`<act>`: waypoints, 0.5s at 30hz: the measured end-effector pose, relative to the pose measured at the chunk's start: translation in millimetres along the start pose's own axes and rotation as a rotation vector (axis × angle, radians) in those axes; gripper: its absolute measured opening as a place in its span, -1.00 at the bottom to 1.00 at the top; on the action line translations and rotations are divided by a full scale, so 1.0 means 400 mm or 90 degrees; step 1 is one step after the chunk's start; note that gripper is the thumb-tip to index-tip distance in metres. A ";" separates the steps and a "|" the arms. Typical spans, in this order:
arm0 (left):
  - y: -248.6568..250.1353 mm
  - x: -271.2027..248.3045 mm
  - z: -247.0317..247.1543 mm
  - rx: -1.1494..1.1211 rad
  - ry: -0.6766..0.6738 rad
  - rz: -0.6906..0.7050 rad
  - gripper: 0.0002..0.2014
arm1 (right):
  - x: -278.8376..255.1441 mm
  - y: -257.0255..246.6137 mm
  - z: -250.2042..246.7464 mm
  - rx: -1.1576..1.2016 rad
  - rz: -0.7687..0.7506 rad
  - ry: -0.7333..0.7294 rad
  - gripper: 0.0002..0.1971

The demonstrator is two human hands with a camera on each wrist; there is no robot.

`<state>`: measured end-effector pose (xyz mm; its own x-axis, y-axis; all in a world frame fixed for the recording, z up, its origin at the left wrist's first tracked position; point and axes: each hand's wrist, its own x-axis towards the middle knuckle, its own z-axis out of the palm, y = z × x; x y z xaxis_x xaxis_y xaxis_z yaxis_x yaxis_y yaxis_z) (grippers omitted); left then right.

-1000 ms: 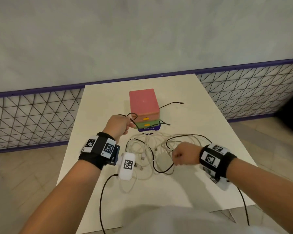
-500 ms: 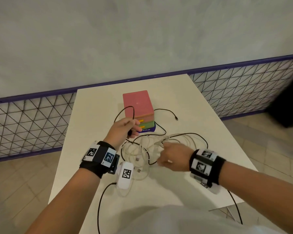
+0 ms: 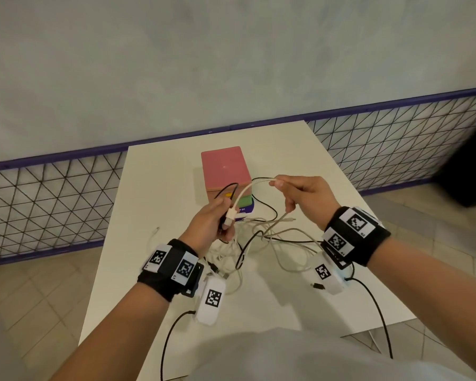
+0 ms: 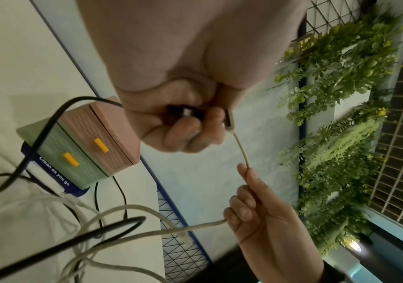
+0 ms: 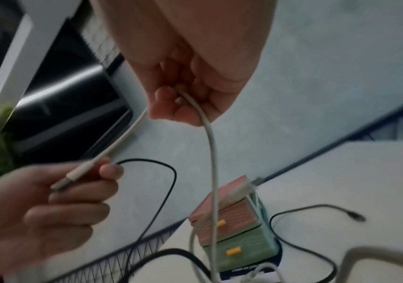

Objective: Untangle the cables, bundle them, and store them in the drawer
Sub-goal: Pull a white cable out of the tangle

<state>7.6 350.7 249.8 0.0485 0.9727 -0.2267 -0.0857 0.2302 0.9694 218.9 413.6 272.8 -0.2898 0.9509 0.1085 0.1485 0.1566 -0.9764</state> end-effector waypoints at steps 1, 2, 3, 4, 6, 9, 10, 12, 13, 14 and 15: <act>0.000 -0.003 0.003 0.014 -0.013 -0.007 -0.61 | -0.005 0.002 -0.002 -0.018 -0.001 -0.009 -0.87; 0.002 -0.006 0.008 0.039 -0.031 -0.011 -0.58 | -0.011 0.005 -0.002 -0.033 -0.005 -0.020 -0.87; 0.003 -0.010 0.016 0.071 -0.047 -0.009 -0.59 | -0.017 0.006 0.001 -0.042 -0.010 -0.029 -0.86; 0.004 -0.015 0.025 0.104 -0.054 -0.004 -0.62 | -0.020 0.010 0.005 -0.043 -0.014 -0.033 -0.86; 0.002 -0.025 0.039 0.148 -0.046 -0.001 -0.68 | -0.015 0.030 0.002 -0.046 0.000 -0.042 -0.85; 0.016 -0.032 0.036 0.067 -0.018 0.038 -0.72 | -0.006 0.084 -0.016 -0.178 0.052 -0.161 -0.90; 0.033 -0.034 0.032 0.023 -0.001 0.053 -0.71 | -0.008 0.110 -0.022 -0.241 0.076 -0.203 -0.89; 0.075 -0.039 0.023 -0.046 0.025 0.093 -0.68 | -0.024 0.170 -0.025 -0.267 0.150 -0.238 -0.80; 0.095 -0.044 0.021 -0.065 0.038 0.119 -0.68 | -0.033 0.197 -0.022 -0.279 0.188 -0.246 -0.77; 0.110 -0.048 0.020 -0.076 0.052 0.144 -0.67 | -0.040 0.216 -0.015 -0.338 0.220 -0.255 -0.74; 0.118 -0.052 0.017 -0.079 0.067 0.163 -0.66 | -0.045 0.224 -0.010 -0.464 0.215 -0.268 -0.70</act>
<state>9.3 341.2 301.1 -0.0934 0.9956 0.0084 -0.2033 -0.0274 0.9787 241.0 411.4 184.2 -0.4225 0.8230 -0.3796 0.8086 0.1531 -0.5680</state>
